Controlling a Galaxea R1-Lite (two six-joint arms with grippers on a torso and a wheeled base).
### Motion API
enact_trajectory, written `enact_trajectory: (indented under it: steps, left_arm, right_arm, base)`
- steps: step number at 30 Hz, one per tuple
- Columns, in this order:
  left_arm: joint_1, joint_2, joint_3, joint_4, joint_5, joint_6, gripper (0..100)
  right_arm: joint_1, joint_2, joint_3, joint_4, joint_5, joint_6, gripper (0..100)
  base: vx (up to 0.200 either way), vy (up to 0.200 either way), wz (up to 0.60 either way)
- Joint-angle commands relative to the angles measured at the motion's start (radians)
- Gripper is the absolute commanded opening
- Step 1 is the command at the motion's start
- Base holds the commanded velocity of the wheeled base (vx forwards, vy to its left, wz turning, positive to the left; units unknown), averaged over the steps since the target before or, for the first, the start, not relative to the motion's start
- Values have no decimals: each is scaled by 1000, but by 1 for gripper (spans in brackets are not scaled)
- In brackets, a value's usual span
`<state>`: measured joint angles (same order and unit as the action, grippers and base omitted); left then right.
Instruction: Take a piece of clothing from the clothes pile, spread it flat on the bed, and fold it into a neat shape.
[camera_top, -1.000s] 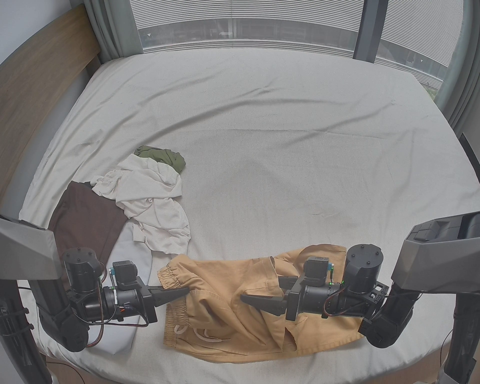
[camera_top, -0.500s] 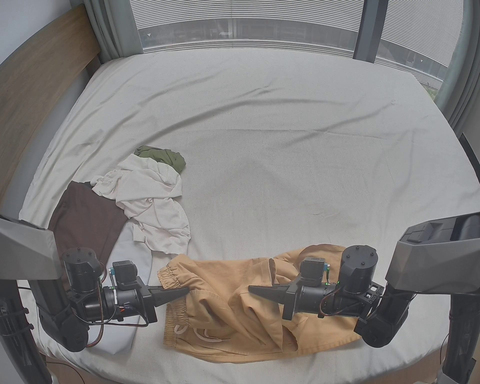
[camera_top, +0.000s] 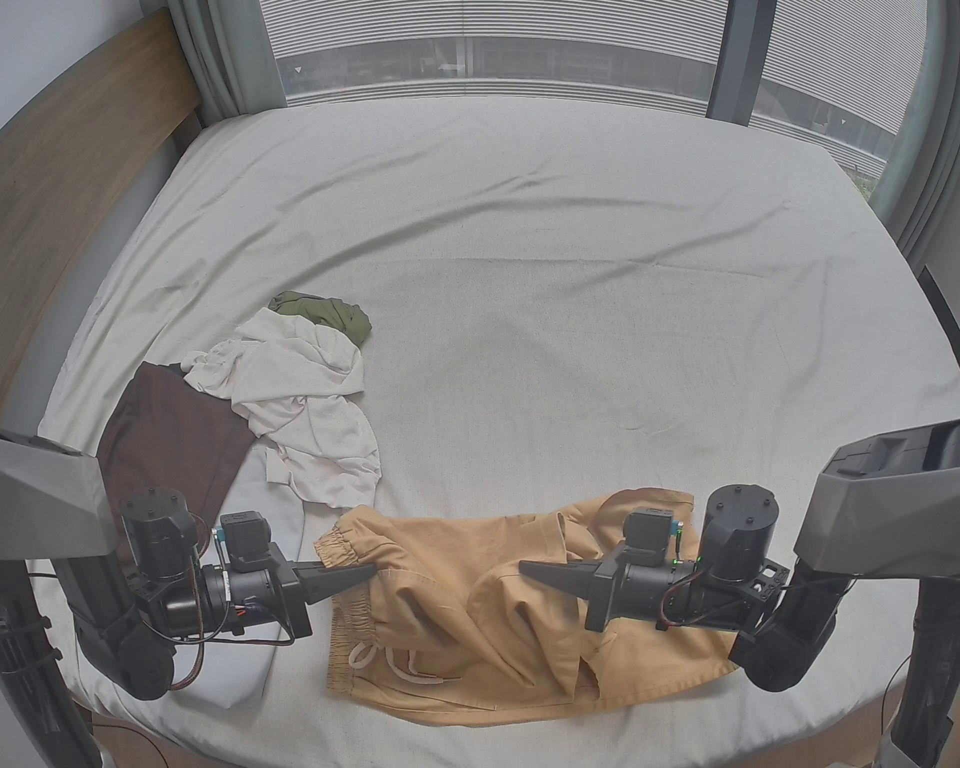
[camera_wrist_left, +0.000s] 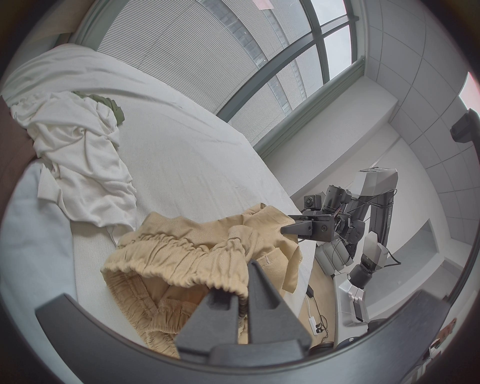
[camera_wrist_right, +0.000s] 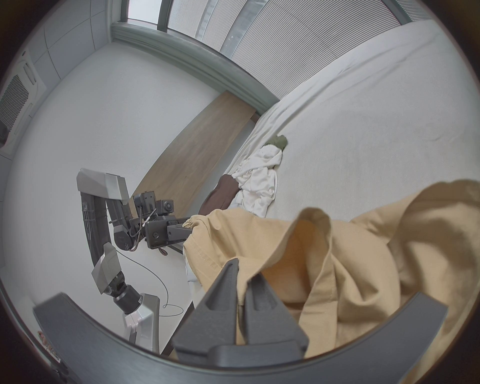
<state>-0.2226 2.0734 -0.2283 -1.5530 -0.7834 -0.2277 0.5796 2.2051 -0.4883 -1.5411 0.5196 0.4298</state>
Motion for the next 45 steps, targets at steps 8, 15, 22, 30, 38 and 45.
enact_trajectory:
  steps: [8, 15, 22, 30, 38, 45]
  left_arm:
    - [17, -79, -25, -4, 1, -7, 0]
    - [22, -101, -42, -4, 4, -7, 0]
    - [20, -98, -77, -2, 13, -12, 0]
    - [22, -98, -97, -2, 13, -12, 0]
    - [23, -104, -108, -4, 19, 5, 0]
    - [32, -110, -125, -4, 21, 2, 0]
  right_arm:
    - [-127, -193, 94, -1, 7, 4, 0]
    - [-176, -226, 109, -1, 11, 6, 0]
    - [-214, -260, 100, 1, 34, 7, 0]
    - [-233, -263, 97, 1, 43, 6, 0]
    - [-270, -263, 89, 1, 63, 6, 0]
    - [-293, -263, 79, 1, 68, 6, 0]
  base:
    - [0, 0, 0]
    - [0, 0, 0]
    - [0, 0, 0]
    - [0, 0, 0]
    - [0, 0, 0]
    - [0, 0, 0]
